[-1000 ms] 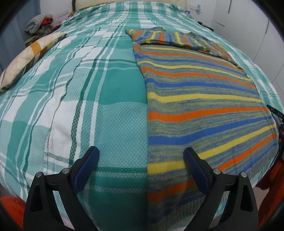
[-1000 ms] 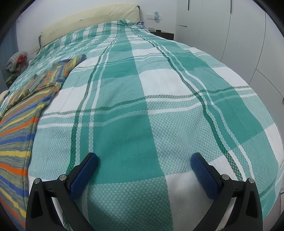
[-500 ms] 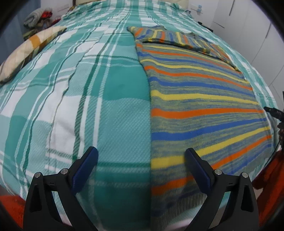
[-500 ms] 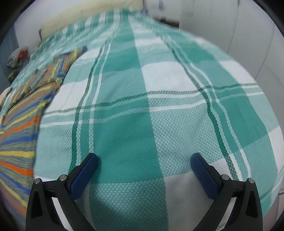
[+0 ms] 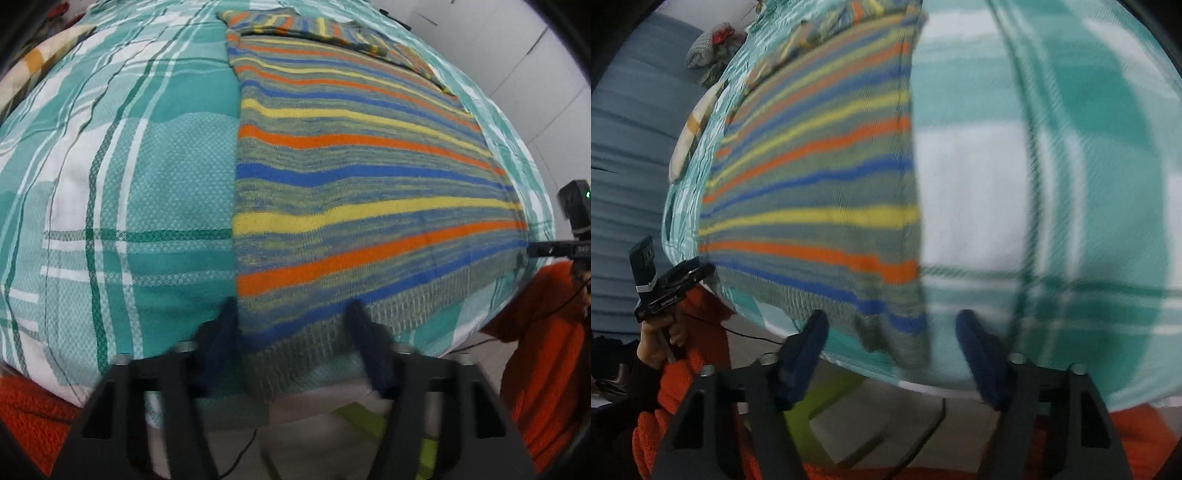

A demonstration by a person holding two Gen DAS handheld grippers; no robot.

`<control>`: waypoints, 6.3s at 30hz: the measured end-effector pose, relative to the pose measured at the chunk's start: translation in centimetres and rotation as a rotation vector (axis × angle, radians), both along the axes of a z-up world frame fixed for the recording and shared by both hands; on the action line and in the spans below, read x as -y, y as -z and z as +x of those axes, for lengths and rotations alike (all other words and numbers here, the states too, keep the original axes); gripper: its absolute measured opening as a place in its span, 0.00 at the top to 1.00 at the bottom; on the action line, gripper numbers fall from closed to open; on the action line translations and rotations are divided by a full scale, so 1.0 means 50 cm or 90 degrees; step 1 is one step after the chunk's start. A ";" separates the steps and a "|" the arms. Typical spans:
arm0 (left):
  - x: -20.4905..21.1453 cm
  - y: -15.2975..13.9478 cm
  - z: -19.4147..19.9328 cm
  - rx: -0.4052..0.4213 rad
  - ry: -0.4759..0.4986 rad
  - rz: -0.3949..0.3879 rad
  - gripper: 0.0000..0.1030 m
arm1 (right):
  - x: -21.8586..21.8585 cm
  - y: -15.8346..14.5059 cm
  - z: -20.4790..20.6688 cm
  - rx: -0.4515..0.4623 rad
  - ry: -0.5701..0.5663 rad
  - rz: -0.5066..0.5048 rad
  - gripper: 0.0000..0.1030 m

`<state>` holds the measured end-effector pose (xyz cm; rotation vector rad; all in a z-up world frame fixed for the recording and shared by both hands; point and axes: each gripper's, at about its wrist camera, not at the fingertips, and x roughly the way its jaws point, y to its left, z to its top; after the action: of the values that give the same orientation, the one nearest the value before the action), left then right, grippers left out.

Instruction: Fold small clothes

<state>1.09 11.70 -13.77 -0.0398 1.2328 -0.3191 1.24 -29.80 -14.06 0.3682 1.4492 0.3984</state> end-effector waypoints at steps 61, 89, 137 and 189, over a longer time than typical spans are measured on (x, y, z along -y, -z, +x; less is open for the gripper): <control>-0.002 -0.043 0.484 0.136 -0.034 0.010 0.19 | 0.034 -0.023 0.487 0.217 0.047 -0.073 0.76; 0.129 -0.192 0.287 0.230 -0.015 0.145 0.14 | 0.042 -0.086 0.201 0.275 0.153 -0.061 0.56; 0.078 -0.179 0.377 0.264 -0.161 -0.235 0.91 | -0.318 -0.249 0.834 0.309 0.013 0.115 0.92; -0.044 -0.085 0.722 0.067 -0.126 -0.124 0.93 | -0.375 -0.152 0.406 0.426 -0.120 -0.042 0.60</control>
<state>37.19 13.89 -9.51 -0.3085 1.0805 -0.2640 21.57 -11.06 -6.47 0.0282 0.8389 0.5605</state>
